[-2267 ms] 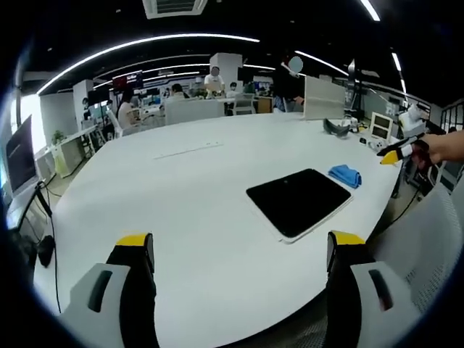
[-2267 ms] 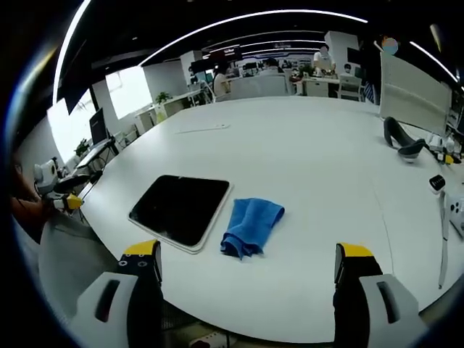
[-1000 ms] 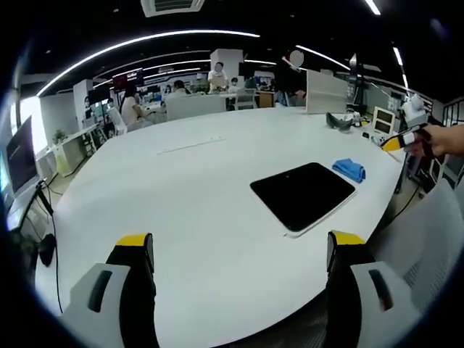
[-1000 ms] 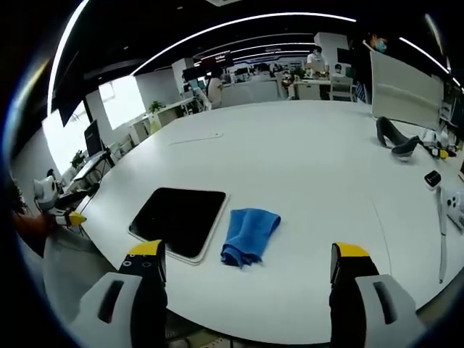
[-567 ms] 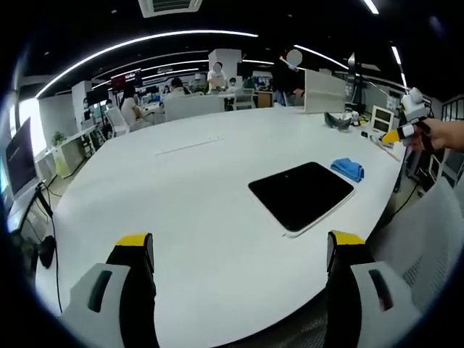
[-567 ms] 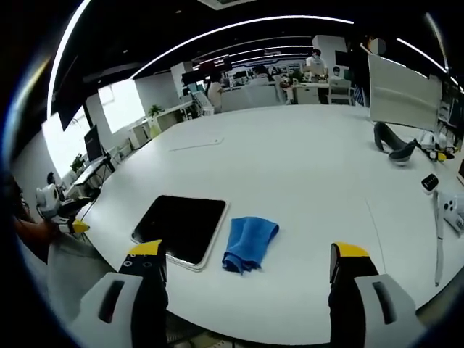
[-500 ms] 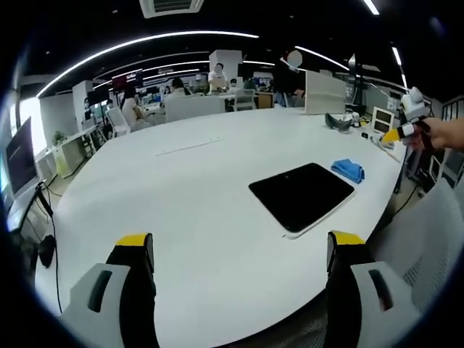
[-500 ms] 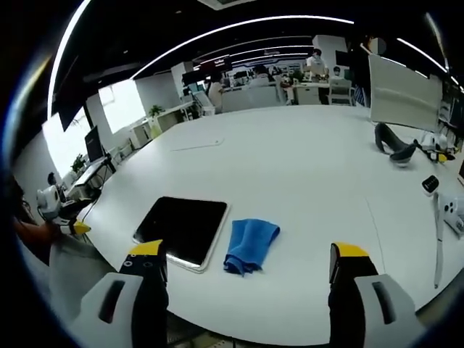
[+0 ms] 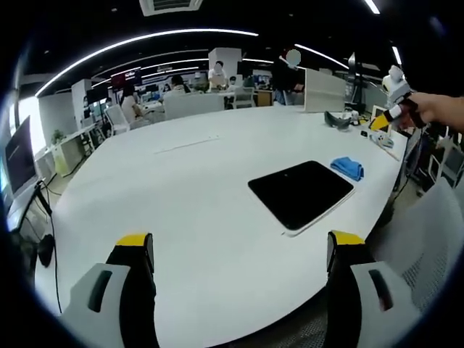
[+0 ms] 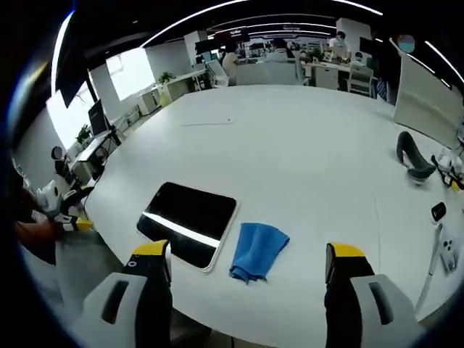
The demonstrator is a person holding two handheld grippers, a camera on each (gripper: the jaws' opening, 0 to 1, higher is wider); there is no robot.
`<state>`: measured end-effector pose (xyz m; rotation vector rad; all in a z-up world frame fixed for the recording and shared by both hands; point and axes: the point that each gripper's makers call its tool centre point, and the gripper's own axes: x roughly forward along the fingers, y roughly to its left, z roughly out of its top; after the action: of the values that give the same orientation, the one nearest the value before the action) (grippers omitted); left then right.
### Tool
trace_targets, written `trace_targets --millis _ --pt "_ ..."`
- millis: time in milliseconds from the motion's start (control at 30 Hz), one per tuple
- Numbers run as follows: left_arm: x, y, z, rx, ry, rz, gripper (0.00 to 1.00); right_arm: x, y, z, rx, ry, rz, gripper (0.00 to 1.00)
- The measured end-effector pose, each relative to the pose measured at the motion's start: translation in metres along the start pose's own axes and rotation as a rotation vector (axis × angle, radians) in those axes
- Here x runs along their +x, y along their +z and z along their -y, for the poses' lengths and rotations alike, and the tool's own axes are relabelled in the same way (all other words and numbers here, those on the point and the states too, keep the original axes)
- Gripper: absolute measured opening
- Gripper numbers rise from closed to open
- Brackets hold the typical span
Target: Wipe the mirror surface with the cleaning cloth until all visible marks leave the cleaned area.
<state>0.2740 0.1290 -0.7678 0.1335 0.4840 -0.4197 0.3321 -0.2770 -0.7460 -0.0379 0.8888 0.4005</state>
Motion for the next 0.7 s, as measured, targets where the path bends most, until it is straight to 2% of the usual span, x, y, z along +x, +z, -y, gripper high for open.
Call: trace_targets --millis 167,400,700 --pt "0.0 -0.002 -0.002 0.001 0.004 -0.001 0.98 0.013 0.002 0.003 -0.011 0.015 -0.082 0.84" --pt "-0.001 -0.004 -0.002 0.001 0.004 -0.004 0.98 0.025 0.004 -0.001 -0.031 0.028 -0.098 0.75" --pt "-0.002 -0.007 -0.002 0.0 0.002 -0.014 0.98 0.072 -0.026 0.0 -0.043 0.036 -0.106 0.57"
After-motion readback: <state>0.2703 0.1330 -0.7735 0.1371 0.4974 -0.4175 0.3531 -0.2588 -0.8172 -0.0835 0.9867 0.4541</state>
